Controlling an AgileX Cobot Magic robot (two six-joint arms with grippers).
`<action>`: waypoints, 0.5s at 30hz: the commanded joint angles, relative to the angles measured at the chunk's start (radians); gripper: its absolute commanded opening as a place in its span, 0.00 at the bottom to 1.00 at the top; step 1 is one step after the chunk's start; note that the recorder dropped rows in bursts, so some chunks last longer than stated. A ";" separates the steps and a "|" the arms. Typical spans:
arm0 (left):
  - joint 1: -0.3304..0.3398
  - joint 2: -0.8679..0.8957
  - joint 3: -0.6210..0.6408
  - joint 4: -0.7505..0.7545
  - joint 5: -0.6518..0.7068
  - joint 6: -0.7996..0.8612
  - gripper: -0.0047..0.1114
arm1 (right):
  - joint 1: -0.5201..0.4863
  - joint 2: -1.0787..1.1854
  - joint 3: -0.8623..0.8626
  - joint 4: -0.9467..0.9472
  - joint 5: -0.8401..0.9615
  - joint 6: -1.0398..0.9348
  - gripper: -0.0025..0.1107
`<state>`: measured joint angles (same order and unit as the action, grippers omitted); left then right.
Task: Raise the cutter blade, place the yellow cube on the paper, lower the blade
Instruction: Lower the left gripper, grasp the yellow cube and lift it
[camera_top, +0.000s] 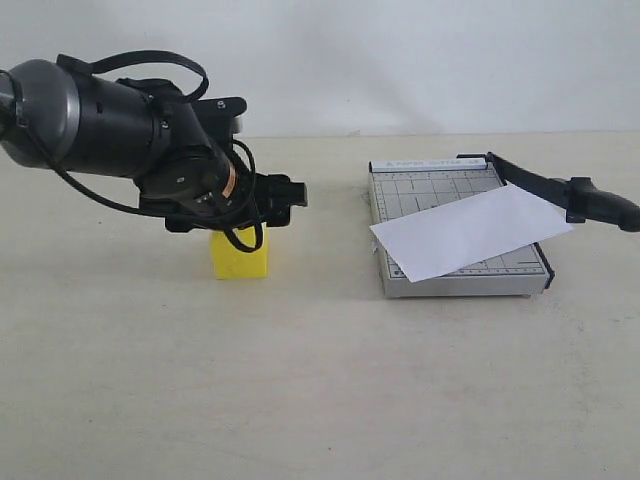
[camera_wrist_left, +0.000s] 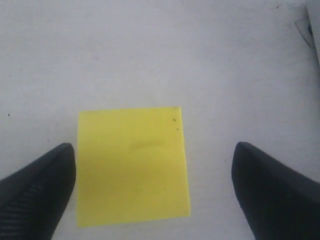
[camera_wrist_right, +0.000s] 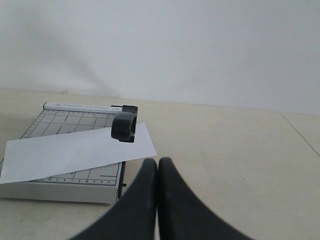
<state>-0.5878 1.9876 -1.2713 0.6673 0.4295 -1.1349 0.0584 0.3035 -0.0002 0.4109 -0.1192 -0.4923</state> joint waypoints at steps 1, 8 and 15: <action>0.002 0.032 -0.044 0.001 0.040 0.043 0.74 | 0.000 -0.005 0.000 0.005 -0.004 -0.003 0.02; 0.002 0.070 -0.051 0.001 0.048 0.045 0.74 | 0.000 -0.005 0.000 0.033 -0.004 -0.003 0.02; 0.002 0.094 -0.060 0.001 0.031 0.045 0.74 | 0.000 -0.005 0.000 0.050 -0.004 -0.003 0.02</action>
<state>-0.5878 2.0756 -1.3195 0.6673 0.4666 -1.0957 0.0584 0.3035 -0.0002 0.4553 -0.1192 -0.4923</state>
